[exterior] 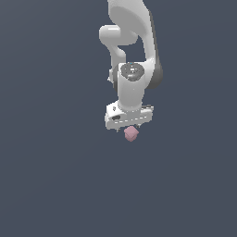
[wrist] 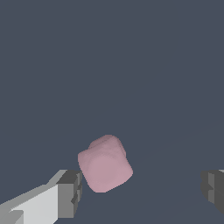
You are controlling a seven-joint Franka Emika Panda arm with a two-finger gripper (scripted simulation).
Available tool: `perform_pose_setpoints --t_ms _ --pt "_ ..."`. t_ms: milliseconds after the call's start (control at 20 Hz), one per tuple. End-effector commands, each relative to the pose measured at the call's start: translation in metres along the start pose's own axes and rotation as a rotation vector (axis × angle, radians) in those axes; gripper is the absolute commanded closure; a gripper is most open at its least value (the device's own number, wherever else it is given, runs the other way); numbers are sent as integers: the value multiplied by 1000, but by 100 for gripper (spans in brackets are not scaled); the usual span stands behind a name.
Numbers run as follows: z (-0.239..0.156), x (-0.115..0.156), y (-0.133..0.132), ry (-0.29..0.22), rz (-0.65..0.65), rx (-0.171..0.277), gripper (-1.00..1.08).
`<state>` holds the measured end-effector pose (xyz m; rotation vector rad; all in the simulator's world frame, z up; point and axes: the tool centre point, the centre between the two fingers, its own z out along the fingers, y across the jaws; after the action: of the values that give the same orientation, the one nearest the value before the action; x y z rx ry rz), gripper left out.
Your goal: Pick up the object and move it to a goal position.
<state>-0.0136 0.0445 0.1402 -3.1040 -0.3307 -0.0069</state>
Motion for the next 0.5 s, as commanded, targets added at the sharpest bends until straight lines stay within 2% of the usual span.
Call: perform_pose_setpoints --t_ms 0,450 --pt "9 -4 -5 -2 -79 -5 -92" --pt "38 -20 -22 -9 -343 -15 -92"
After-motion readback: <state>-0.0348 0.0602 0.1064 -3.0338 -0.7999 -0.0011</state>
